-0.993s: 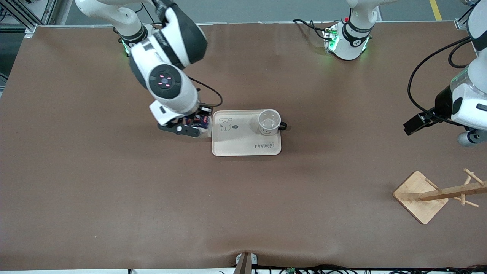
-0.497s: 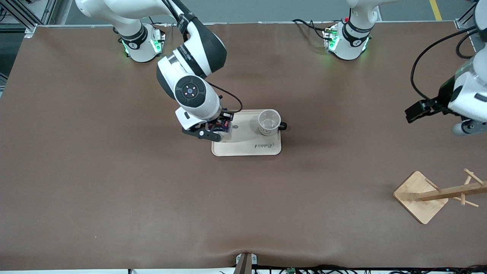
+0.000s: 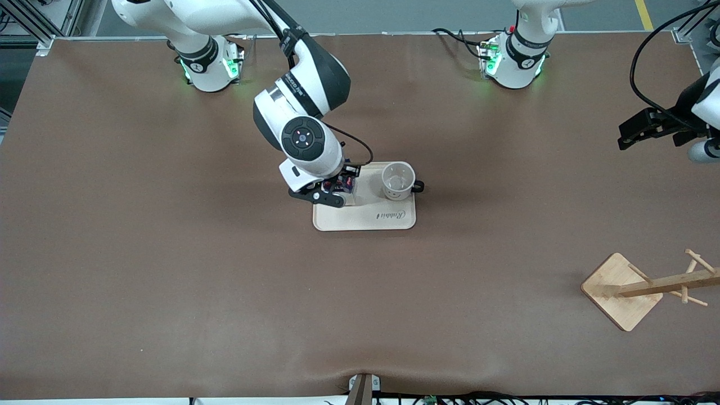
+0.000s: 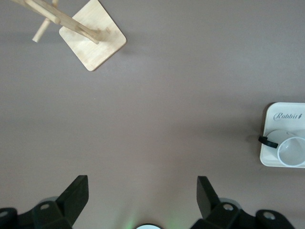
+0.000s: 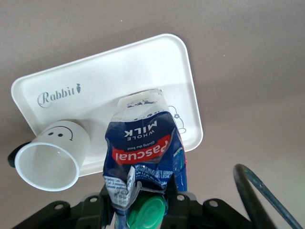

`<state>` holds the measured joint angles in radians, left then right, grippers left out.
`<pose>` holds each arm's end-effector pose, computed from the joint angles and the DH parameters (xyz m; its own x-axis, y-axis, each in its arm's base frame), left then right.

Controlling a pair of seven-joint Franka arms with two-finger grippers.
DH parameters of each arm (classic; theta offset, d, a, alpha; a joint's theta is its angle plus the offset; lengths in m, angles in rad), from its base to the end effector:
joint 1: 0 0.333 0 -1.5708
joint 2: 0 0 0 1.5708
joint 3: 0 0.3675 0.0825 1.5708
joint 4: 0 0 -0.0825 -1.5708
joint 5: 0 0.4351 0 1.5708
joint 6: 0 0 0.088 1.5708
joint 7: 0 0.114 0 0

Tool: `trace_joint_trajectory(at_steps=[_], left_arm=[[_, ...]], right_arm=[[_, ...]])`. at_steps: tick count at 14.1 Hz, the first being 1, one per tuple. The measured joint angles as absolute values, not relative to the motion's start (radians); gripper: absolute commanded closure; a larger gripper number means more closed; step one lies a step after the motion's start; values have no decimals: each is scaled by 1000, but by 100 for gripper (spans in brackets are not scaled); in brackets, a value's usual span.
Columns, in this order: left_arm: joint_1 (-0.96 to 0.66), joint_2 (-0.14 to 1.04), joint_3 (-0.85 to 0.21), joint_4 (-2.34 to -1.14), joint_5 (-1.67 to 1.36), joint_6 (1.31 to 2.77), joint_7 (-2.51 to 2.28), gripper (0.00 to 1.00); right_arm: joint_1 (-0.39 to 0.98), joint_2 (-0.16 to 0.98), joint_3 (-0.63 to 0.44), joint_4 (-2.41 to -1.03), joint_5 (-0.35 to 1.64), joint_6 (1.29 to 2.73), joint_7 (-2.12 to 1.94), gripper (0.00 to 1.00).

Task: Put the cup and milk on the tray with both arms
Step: 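Carry the milk carton over the tray with the right gripper, then lower the milk carton onto the tray and open the right gripper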

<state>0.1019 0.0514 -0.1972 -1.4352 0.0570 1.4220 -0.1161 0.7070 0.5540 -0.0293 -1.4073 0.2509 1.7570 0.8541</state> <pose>0.6063 -0.0469 0.6958 0.9979 0.0289 -0.0576 0.0258 -0.9982 -0.0537 0.5756 0.4991 0.3859 0.9253 -0.2343 -0.2980 -0.2408 -0.9704 0.0153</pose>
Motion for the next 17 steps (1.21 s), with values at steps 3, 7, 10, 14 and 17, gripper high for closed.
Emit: trace_joint_trajectory(at_steps=[3,7,10,14,17], left_arm=[[63,28,-143,-1473,54,1423,-116,0],[45,20,-101,-1475,7,1425,-110,0],[27,9,-113,-1476,7,1426,-112,0],[22,-1,-131,-1482,7,1426,-116,0],[23,-1,-132,-1486,7,1426,-116,0]], right_arm=[[715,561,-29,-1417,247,1751,854,100],[729,560,-30,-1430,172,1750,854,83],[736,560,-30,-1430,150,1750,854,0],[737,561,-31,-1433,139,1749,854,0],[737,561,-32,-1432,139,1751,854,0]])
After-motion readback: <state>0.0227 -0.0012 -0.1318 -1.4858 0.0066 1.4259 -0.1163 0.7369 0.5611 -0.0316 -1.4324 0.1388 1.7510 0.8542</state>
